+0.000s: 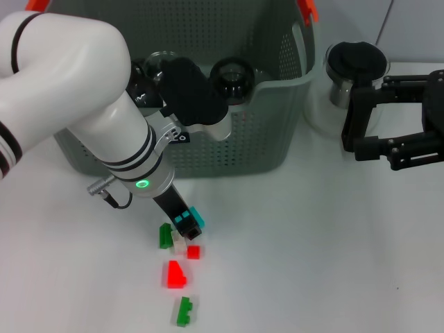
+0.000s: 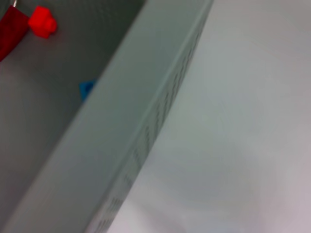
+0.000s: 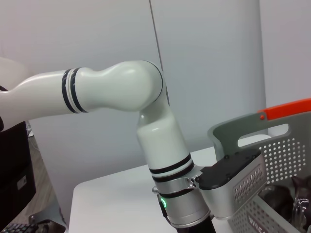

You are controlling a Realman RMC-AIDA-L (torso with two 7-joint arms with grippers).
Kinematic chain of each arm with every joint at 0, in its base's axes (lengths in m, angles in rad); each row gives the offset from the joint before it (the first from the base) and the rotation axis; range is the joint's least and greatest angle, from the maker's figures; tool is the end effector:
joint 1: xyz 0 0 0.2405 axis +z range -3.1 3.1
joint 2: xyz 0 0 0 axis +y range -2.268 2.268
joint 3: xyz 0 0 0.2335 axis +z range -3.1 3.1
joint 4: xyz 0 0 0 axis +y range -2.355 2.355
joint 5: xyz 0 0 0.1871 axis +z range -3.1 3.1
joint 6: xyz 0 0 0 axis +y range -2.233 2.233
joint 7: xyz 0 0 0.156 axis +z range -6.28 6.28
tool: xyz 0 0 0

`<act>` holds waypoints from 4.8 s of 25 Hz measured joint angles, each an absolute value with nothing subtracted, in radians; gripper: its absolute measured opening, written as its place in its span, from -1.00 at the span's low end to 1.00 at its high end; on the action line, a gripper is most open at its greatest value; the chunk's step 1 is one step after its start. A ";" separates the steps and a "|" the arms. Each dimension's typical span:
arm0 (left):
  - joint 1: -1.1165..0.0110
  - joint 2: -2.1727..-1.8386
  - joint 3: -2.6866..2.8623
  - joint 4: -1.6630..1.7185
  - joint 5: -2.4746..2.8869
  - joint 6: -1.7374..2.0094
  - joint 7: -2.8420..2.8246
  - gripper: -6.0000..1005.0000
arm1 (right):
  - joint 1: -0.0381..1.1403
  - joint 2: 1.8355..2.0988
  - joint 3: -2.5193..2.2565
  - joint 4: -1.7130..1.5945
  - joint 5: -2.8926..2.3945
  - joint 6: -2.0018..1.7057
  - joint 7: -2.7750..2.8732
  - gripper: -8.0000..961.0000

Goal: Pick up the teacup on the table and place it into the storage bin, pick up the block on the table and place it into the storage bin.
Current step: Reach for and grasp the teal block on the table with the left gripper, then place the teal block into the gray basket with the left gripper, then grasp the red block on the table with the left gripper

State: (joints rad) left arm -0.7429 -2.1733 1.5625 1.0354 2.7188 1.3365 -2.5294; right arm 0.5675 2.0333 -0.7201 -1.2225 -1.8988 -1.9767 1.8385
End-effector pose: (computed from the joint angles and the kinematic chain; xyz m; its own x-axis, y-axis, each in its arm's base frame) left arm -0.1750 0.3263 -0.0743 0.7569 0.5228 -0.3922 0.3736 -0.8385 -0.3966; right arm 0.1455 0.2936 0.0865 0.8661 -0.2264 -0.4456 -0.2628 -0.9646 -0.0208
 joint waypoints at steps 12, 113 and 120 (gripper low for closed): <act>-0.754 -2.169 1.538 1.107 2.721 1.424 -2.521 -0.19 | 0.565 2.035 -0.690 -1.223 -1.897 -1.981 1.830 0.86; -0.714 -2.171 1.555 1.234 2.655 1.530 -2.051 0.79 | 0.584 2.037 -0.614 -1.001 -1.873 -1.959 1.734 0.83; -0.704 -2.174 1.598 1.210 2.666 1.514 -2.075 0.77 | 0.584 2.036 -0.612 -0.991 -1.872 -1.957 1.716 0.83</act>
